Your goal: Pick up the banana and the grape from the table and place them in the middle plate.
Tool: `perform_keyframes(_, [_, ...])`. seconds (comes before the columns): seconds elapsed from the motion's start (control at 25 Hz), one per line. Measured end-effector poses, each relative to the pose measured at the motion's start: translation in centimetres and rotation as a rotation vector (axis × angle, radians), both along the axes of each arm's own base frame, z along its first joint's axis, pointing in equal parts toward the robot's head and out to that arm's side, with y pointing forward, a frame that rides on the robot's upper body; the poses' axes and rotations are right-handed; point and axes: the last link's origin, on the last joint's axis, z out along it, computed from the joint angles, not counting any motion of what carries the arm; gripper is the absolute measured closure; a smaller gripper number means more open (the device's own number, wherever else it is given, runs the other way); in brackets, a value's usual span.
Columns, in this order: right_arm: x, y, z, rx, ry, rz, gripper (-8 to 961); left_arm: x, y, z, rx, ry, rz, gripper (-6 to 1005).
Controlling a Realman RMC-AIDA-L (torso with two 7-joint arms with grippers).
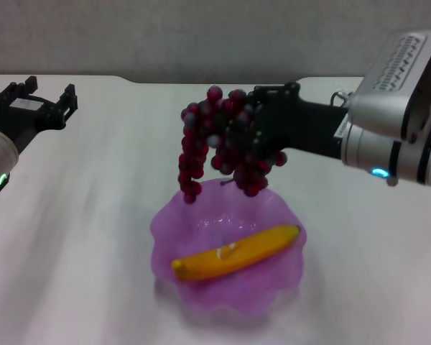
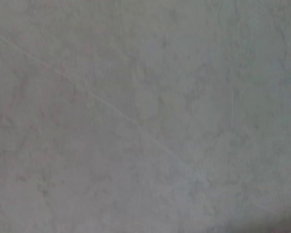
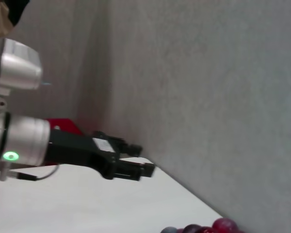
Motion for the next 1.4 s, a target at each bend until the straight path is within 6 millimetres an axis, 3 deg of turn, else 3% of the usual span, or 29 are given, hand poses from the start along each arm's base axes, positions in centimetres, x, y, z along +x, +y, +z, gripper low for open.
perform_keyframes(0.28, [-0.4,-1.1,-1.7,-0.043,-0.025,0.048,580,0.0,0.0,0.1,0.003,-0.003,0.0,330])
perform_keyframes(0.48, [-0.6,-1.2,-1.8,-0.054,-0.002,0.047,582,0.2,0.1,0.1,0.005,-0.007,-0.002,329])
perform_keyframes(0.72, [-0.7,-1.0,-1.8,-0.044,0.001,0.048,434,0.1,0.1,0.2,0.008,-0.01,0.0,328])
perform_keyframes(0.84, [-0.7,-0.9,-1.6,-0.037,0.012,0.045,188,0.1,0.1,0.3,0.011,-0.011,0.002,328])
perform_keyframes(0.92, [-0.7,-0.7,-1.2,-0.026,0.031,0.039,163,0.1,0.1,0.3,0.012,-0.012,0.003,328])
perform_keyframes(1.12, [0.3,0.4,1.4,0.051,0.08,-0.009,102,0.0,0.1,0.4,0.014,-0.012,0.004,327])
perform_keyframes(1.4, [4.0,1.9,7.9,0.266,0.199,-0.109,55,-0.2,0.1,0.4,0.014,-0.005,0.008,327])
